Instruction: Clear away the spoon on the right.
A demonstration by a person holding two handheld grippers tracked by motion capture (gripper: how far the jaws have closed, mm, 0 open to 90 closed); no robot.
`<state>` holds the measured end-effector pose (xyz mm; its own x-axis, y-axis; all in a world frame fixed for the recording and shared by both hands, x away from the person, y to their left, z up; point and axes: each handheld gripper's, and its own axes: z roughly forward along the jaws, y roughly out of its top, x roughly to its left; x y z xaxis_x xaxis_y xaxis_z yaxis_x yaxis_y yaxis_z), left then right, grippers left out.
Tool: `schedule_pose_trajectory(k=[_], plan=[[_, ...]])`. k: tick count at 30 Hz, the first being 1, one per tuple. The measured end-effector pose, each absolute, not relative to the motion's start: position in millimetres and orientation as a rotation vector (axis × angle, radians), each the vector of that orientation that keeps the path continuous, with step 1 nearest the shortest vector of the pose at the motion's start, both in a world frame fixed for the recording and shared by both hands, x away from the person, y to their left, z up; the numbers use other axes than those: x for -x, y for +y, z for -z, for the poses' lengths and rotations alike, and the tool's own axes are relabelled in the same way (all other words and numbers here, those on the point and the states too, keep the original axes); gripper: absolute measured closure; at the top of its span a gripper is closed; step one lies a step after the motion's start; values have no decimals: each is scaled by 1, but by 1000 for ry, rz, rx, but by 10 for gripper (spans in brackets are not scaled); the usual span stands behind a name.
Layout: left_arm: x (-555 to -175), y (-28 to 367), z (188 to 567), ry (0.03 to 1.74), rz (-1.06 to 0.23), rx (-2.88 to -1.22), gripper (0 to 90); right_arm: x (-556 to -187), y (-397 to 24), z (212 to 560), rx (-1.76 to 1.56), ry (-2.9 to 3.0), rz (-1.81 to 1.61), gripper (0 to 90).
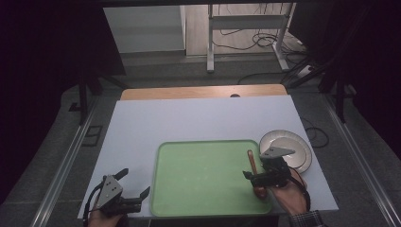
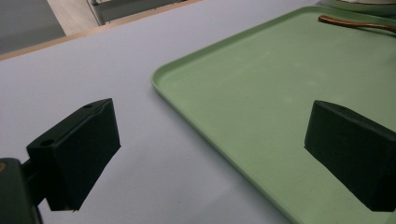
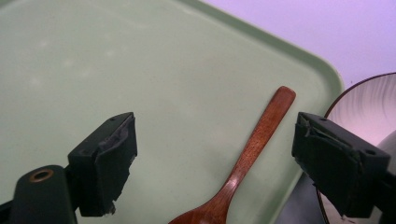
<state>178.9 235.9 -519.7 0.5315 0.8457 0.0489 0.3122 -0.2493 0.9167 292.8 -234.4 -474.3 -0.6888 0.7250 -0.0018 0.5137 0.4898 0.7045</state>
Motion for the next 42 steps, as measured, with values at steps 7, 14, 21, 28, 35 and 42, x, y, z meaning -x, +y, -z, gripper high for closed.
schedule_pose_trajectory(k=[7,14,21,28,35,42], plan=[[-179,236,520,962,-694,-1806,32,-288,-239,471,-1030,2423,-1038,103],[-179,236,520,962,-693,-1805,32,-282,-244,468,-1025,2396,-1058,89],[-179,236,520,961,-694,-1806,32,-277,-250,467,-1018,2368,-1067,80],[-179,236,520,961,-695,-1806,31,-270,-255,465,-999,2344,-1066,63],[-179,236,520,961,-694,-1806,32,-265,-259,465,-997,2327,-1070,57],[-179,236,520,961,-694,-1806,31,-260,-264,465,-998,2316,-1064,50]])
